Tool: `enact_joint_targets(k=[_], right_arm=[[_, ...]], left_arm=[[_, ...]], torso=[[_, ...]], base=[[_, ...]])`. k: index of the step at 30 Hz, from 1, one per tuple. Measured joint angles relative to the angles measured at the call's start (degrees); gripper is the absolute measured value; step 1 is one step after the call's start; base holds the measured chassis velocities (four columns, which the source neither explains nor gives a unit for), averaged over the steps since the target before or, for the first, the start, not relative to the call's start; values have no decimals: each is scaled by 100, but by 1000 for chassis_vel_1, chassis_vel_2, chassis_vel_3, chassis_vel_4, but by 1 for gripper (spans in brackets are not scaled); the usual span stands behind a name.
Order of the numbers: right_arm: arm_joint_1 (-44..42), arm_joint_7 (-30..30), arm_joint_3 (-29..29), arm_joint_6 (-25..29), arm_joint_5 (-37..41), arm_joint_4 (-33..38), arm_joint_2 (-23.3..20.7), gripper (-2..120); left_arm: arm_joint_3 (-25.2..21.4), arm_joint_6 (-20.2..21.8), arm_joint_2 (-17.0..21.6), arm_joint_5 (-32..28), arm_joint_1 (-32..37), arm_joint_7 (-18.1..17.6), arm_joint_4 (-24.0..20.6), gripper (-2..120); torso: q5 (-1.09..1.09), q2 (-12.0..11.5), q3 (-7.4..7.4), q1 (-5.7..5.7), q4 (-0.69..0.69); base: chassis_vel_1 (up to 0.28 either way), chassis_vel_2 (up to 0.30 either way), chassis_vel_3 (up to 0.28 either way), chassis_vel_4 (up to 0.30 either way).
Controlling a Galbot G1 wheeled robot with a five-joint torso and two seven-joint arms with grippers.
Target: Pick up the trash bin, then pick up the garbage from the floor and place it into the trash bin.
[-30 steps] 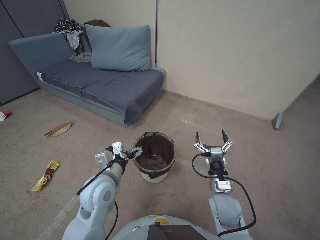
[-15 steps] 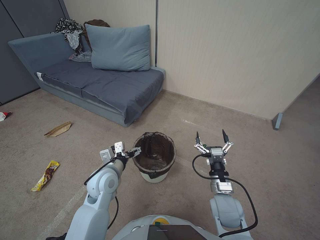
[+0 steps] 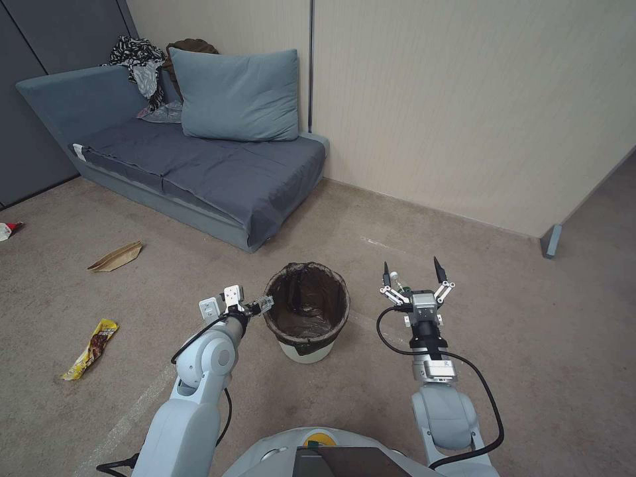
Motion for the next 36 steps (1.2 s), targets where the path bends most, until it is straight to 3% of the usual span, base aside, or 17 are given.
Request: enact_joint_targets(k=[14, 18, 26, 33, 36], right_arm=[[13, -27, -36, 58, 5, -24, 0, 100], [17, -44, -36, 89, 5, -37, 0, 100], [47, -62, -72, 112, 2, -98, 0, 100], [53, -71, -85, 121, 0, -113, 0, 100], [55, -74, -79, 135, 1, -115, 0, 100]], left_arm=[[105, -6, -50, 220, 91, 358, 100, 97], [144, -8, -28, 484, 138, 736, 161, 97], [128, -8, -33, 520, 90, 772, 292, 95], [116, -9, -52, 514, 58, 808, 391, 75], [111, -9, -74, 538, 58, 890, 447, 61]], torso=[[0, 0, 0, 0, 0], [0, 0, 0, 0, 0], [0, 0, 0, 0, 0], [0, 0, 0, 0, 0], [0, 0, 0, 0, 0]], base=[[0, 0, 0, 0], [0, 0, 0, 0], [0, 0, 0, 0], [0, 0, 0, 0], [0, 0, 0, 0]])
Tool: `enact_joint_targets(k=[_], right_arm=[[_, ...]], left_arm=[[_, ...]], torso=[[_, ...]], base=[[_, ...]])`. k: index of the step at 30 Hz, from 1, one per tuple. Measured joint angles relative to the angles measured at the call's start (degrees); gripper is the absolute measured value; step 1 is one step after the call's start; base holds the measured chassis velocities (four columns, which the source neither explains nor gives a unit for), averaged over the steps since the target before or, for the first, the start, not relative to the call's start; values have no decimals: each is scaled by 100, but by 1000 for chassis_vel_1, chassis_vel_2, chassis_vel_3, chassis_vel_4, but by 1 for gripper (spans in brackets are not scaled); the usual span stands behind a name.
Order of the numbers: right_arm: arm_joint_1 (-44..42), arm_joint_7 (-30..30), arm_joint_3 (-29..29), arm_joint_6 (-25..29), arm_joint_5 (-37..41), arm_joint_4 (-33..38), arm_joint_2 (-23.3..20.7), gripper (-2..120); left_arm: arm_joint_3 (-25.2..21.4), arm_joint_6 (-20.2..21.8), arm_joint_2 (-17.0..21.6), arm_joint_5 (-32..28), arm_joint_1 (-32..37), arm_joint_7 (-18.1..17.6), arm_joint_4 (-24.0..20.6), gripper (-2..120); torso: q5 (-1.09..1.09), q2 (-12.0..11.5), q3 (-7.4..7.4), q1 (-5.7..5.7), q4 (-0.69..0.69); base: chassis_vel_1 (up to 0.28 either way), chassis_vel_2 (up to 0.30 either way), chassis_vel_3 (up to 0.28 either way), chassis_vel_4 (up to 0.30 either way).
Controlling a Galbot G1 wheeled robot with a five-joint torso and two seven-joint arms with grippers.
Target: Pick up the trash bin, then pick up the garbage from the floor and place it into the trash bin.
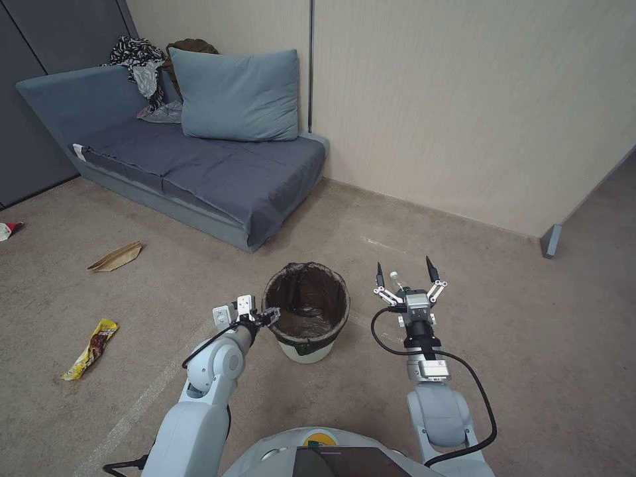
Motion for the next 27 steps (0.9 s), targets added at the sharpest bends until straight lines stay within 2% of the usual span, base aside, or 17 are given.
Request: enact_joint_targets(k=[1, 3, 5, 6, 8, 10, 12, 14, 16, 27], right_arm=[[0, 0, 0, 0, 0, 0, 0, 100], [1, -3, 6, 10, 1, 0, 0, 100], [3, -6, 6, 19, 2, 0, 0, 100], [3, -6, 6, 19, 2, 0, 0, 100], [6, -9, 1, 25, 3, 0, 0, 100], [6, -9, 0, 25, 3, 0, 0, 100], [8, -14, -4, 27, 3, 0, 0, 100], [8, -15, -4, 27, 3, 0, 0, 100], [16, -19, -4, 28, 5, 0, 0, 100], [25, -66, 1, 60, 11, -1, 0, 100]], left_arm=[[0, 0, 0, 0, 0, 0, 0, 61], [-3, -2, -13, 65, 23, 102, 8, 49], [-4, -9, -30, 85, 25, 146, 33, 41], [-4, -9, -30, 85, 25, 146, 33, 41], [-10, -20, -49, 98, 17, 184, 76, 31], [-12, -21, -51, 100, 18, 188, 81, 29], [-9, -25, -65, 130, 30, 245, 111, 18], [-7, -25, -66, 134, 32, 249, 112, 18], [3, -27, -81, 180, 44, 286, 125, 4], [8, -31, -151, 283, 106, 365, 203, 3]], torso=[[0, 0, 0, 0, 0], [0, 0, 0, 0, 1], [1, 0, -1, 0, 0], [1, 0, -1, 0, 0], [2, 0, -1, 0, 0], [2, 0, -1, 0, 0], [4, 1, -2, 0, 2], [4, 1, -2, 0, 2], [5, 1, -2, -1, 2], [3, 2, -2, -1, 1]], base=[[0, 0, 0, 0], [0, 0, 0, 0], [0, 0, 0, 0], [0, 0, 0, 0], [0, 0, 0, 0], [0, 0, 0, 0], [0, 0, 0, 0], [0, 0, 0, 0], [0, 0, 0, 0], [0, 0, 0, 0]])
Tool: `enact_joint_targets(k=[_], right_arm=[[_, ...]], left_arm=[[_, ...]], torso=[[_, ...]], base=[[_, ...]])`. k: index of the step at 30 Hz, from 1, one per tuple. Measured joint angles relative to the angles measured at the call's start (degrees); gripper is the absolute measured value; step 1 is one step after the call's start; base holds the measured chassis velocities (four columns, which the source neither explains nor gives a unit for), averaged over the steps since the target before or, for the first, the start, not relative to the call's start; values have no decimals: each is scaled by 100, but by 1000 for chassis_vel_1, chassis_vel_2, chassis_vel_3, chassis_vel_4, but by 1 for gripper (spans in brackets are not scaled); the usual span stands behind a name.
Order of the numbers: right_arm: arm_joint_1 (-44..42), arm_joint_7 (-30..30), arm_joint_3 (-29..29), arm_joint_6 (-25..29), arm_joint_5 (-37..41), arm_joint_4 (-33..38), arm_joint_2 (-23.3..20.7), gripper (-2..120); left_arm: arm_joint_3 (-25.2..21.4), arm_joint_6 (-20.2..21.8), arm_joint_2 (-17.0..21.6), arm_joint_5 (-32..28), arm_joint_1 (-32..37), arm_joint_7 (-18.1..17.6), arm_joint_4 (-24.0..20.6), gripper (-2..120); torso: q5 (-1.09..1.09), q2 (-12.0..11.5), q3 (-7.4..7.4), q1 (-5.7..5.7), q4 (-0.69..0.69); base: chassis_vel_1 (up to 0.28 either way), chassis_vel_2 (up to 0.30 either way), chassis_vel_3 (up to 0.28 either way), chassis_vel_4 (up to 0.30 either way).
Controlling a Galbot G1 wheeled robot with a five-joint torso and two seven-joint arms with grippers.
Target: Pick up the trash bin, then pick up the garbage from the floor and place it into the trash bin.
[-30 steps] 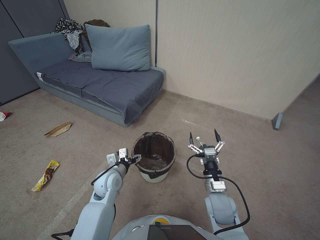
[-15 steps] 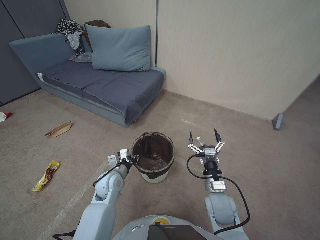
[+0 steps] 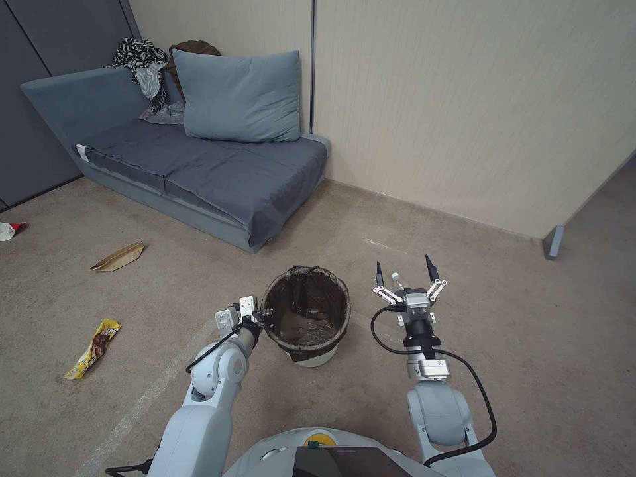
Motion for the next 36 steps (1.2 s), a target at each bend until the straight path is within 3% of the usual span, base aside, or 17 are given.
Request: enact_joint_targets(k=[7, 12, 21, 24, 28, 36], right_arm=[[28, -343, 114, 11, 98, 59, 0, 100], [96, -273, 126, 71, -26, 30, 0, 100], [161, -52, -130, 265, 250, -109, 0, 100], [164, -51, -106, 292, 257, -121, 0, 100], [106, -41, -22, 341, 264, -105, 1, 100], [82, -41, 13, 371, 264, -87, 0, 100]], left_arm=[[-18, 5, 25, 35, 112, -70, -142, 3], [-32, 35, 111, 44, 234, -203, -358, 2], [-175, 73, 450, 12, 686, -309, -1264, 0], [-279, 65, 632, -13, 890, -281, -1763, 0], [-289, 62, 725, 15, 963, -162, -2046, 0], [-283, 57, 737, 74, 990, -103, -2167, 0]], torso=[[-6, -1, 2, 0, -2], [-9, -2, 4, 1, -3], [-6, -3, 4, 1, 0], [-3, -3, 2, 1, 0], [-3, -3, 2, 1, -1], [-3, -3, 2, 1, -2]], base=[[0, 0, 0, 0], [0, 0, 0, 0], [0, 0, 0, 0], [0, 0, 0, 0], [0, 0, 0, 0], [0, 0, 0, 0]])
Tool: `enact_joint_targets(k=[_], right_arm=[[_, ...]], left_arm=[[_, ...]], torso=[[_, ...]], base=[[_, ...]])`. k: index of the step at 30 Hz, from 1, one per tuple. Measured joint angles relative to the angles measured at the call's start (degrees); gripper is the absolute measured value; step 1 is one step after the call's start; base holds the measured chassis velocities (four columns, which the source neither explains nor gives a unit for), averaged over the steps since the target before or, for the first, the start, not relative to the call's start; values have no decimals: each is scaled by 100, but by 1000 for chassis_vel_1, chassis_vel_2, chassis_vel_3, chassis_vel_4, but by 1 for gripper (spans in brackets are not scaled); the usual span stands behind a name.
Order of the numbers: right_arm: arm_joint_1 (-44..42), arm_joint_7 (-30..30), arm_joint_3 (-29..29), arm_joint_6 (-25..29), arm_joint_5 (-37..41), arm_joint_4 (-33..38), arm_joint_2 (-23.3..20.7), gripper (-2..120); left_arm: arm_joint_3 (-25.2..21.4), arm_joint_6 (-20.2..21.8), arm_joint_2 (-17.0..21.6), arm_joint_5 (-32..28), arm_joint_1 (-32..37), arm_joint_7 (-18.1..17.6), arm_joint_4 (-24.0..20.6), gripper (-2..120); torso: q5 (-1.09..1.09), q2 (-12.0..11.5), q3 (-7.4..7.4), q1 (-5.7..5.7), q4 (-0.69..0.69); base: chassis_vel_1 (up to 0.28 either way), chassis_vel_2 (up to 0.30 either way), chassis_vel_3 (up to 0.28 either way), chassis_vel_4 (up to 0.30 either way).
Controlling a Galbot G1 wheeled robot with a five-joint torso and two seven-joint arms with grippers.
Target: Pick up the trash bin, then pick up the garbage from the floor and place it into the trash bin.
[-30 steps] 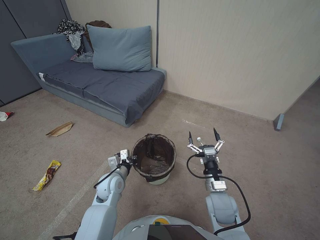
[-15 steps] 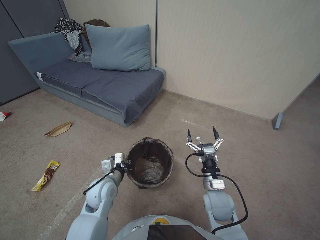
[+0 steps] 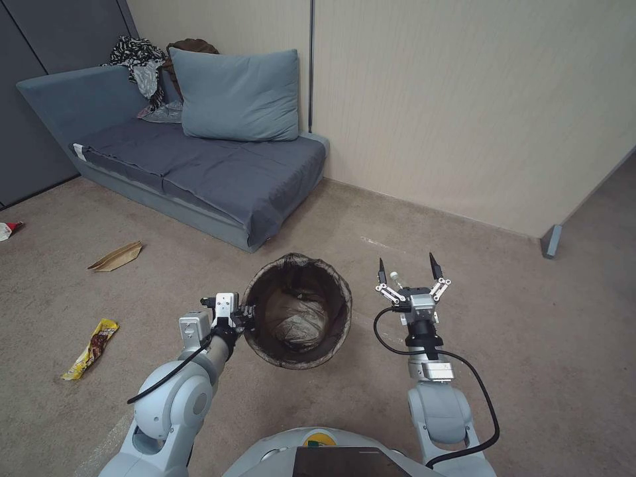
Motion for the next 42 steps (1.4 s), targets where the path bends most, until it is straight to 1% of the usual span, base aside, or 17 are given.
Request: enact_joint_targets(k=[4, 8, 12, 20, 25, 30, 42], right_arm=[[-9, -1, 13, 12, 0, 8, 0, 100], [-29, -1, 50, 43, -4, 10, 0, 100], [-41, -5, 71, 79, -4, -5, 0, 100], [-69, 53, 118, 66, 121, -27, 1, 100], [-73, 207, 350, -28, 264, -87, 1, 100], [-203, 205, 446, 58, 317, -101, 1, 100], [-190, 143, 508, 120, 432, -101, 1, 100]], left_arm=[[4, -2, 0, 40, 17, 27, -59, 0], [26, -10, -33, 132, 68, 59, -332, 0], [65, -15, -66, 164, 82, 57, -443, 0], [149, -17, -124, 238, 101, 51, -448, 0], [178, -20, -160, 266, 90, 46, -407, 0], [210, -26, -226, 325, 103, 52, -373, 0], [173, -78, -242, 369, 84, 56, -334, 0]], torso=[[0, 0, 0, 0, 0], [1, 0, 0, 0, 1], [1, 0, 0, 0, 1], [1, 0, 0, 0, 1], [1, 0, 0, 0, 1], [1, 1, 0, 0, 1], [1, 1, 0, 0, 1]], base=[[0, 0, 0, 0], [0, 0, 0, 0], [0, 0, 0, 0], [0, 0, 0, 0], [0, 0, 0, 0], [0, 0, 0, 0], [-4, 3, 5, -3]])
